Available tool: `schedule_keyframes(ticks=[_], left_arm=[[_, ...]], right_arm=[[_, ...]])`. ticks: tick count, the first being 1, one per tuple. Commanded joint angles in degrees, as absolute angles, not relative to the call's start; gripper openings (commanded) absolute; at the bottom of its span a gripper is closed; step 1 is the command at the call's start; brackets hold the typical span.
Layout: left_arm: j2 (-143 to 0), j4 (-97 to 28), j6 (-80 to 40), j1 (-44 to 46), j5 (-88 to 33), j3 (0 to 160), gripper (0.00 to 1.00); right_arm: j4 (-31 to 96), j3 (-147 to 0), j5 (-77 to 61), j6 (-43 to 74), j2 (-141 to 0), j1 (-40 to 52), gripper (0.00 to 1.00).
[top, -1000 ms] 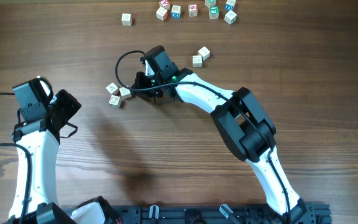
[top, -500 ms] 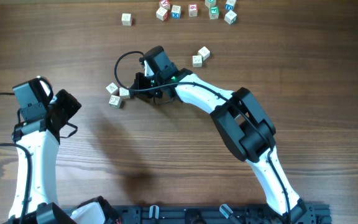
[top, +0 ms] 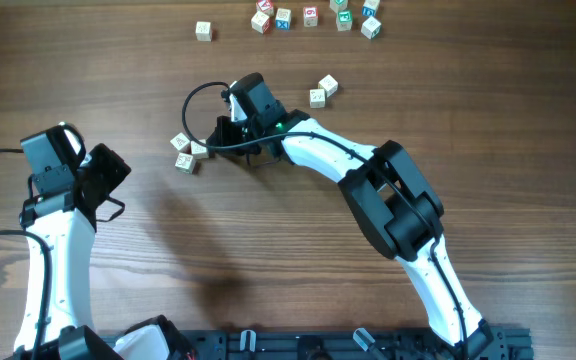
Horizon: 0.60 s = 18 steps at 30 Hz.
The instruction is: Form a circle
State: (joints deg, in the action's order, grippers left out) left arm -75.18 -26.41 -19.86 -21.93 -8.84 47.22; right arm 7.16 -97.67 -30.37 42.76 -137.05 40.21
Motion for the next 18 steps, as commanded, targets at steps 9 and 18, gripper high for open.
schedule_keyframes(ticks=[9, 18], left_arm=[[-75.46, -26.44, -19.94, -22.31, -9.32, 47.13, 0.06], [-75.46, -26.41, -19.94, -22.31, -9.32, 47.13, 0.06]], right_arm=[[6.46, -97.47, -29.02, 38.98, -138.58, 40.05, 0.04], [5.37, -97.47, -30.15, 37.43, -138.58, 40.05, 0.04]])
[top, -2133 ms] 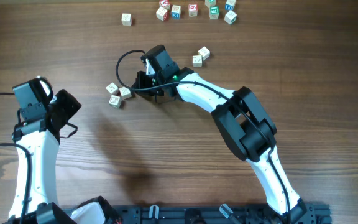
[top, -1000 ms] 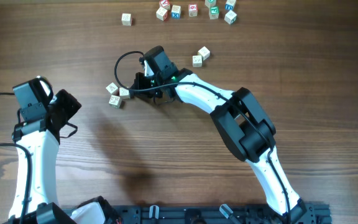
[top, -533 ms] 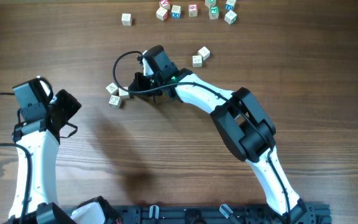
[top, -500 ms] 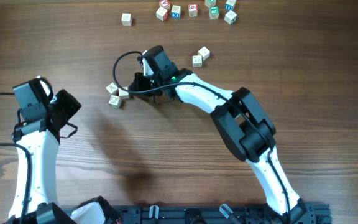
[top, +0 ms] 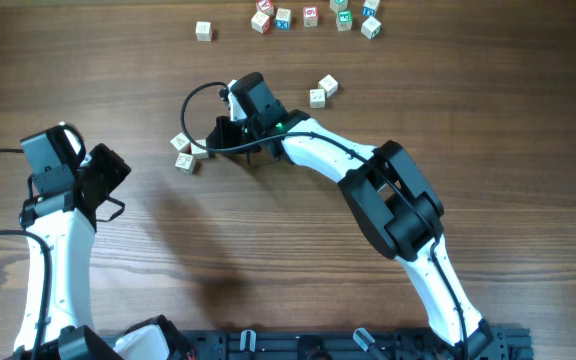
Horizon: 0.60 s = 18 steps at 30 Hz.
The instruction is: Form a circle
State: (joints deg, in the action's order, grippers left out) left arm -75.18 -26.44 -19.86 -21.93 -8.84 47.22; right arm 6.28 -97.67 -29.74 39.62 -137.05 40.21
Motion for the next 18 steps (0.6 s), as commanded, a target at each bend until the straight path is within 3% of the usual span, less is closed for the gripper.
schedule_keyframes(ticks=[1, 18], left_arm=[[-75.46, -26.44, -19.94, -22.31, -9.32, 47.13, 0.06], [-75.46, -26.41, -19.94, -22.31, -9.32, 47.13, 0.06]], right_arm=[[5.15, -97.47, -30.52, 37.43, -138.58, 40.05, 0.04], [3.64, -97.49, -31.51, 34.28, -138.54, 38.24, 0.05]])
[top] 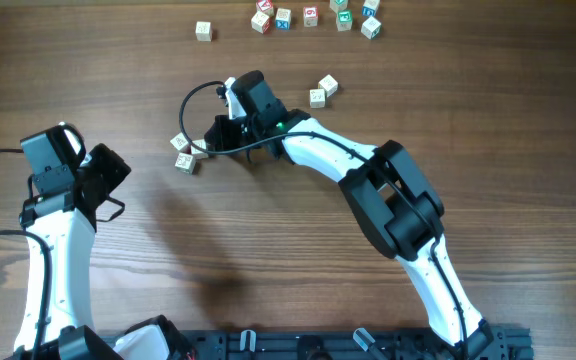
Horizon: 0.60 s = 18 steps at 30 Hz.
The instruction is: Form a circle
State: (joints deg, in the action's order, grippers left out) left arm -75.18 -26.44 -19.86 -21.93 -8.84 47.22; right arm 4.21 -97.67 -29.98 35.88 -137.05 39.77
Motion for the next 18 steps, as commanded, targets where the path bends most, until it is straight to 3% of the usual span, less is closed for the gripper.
schedule_keyframes(ticks=[1, 18], left_arm=[[-75.46, -26.41, -19.94, -22.31, -9.32, 47.13, 0.07], [-75.37, -26.72, -19.92, -22.28, -9.80, 47.13, 0.04]], right_arm=[[3.66, -97.49, -32.03, 34.28, -138.54, 37.78, 0.05], [5.85, -97.49, -27.70, 30.94, -137.82, 36.60, 0.05]])
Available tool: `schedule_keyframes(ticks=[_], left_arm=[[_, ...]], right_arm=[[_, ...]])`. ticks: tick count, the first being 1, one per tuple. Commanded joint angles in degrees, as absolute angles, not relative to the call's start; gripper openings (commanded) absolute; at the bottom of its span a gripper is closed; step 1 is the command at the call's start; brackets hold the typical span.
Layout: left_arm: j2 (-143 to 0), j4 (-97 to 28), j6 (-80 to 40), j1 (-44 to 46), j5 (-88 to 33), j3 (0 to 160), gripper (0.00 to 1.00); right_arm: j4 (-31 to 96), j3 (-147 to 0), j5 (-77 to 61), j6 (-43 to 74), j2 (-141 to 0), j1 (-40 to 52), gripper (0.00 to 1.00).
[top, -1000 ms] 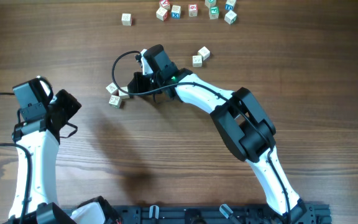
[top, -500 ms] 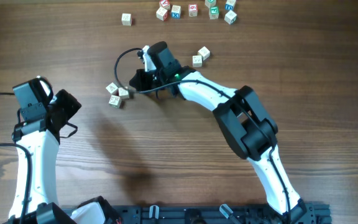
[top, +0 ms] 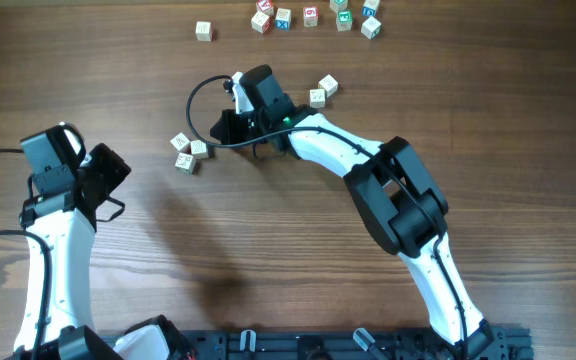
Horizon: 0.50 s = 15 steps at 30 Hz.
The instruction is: Form a circle
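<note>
Three small wooden letter blocks lie clustered left of centre: one (top: 179,142), one (top: 199,148) and one (top: 184,162). Two more blocks (top: 328,85) (top: 317,97) lie to the upper right. My right gripper (top: 222,131) hovers just right of the cluster, apart from the nearest block, and looks open with nothing in it. My left gripper (top: 118,185) is open at the left of the table, far from every block.
A row of several spare blocks (top: 310,15) runs along the far edge, with a single block (top: 203,31) to its left. The right arm's black cable (top: 194,100) loops above the cluster. The wooden table (top: 268,260) shows bare below the arms.
My right gripper has drawn back to the right and slightly up, away from the cluster's right-hand block. The blocks and the left arm have not moved.
At the first two moments my right gripper sat close against the right-hand block of the cluster. It then edged slightly left toward it. Now it stands clear, the three blocks remain grouped, and the left arm has stayed still throughout.
</note>
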State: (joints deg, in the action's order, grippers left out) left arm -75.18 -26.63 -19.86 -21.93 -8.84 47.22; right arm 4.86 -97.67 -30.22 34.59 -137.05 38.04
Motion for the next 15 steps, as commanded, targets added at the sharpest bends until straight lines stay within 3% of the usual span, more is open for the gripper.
schedule_keyframes(ticks=[1, 4, 9, 15], left_arm=[[-75.18, -26.68, -19.68, -22.28, -10.74, 47.13, 0.04], [-71.79, -26.70, -13.39, -22.24, -18.96, 47.16, 0.04], [-57.76, -31.18, -12.56, -21.76, -20.12, 47.16, 0.04], [-37.30, -40.07, -9.17, -15.90, -19.90, 47.13, 0.04]], right_arm=[[6.92, -97.49, -27.18, 30.81, -137.14, 36.01, 0.05], [15.49, -97.49, -17.69, 27.31, -131.83, 32.80, 0.05], [30.06, -97.49, 1.15, 21.67, -118.61, 30.72, 0.04], [42.15, -97.49, 7.97, 20.62, -101.67, 30.72, 0.05]])
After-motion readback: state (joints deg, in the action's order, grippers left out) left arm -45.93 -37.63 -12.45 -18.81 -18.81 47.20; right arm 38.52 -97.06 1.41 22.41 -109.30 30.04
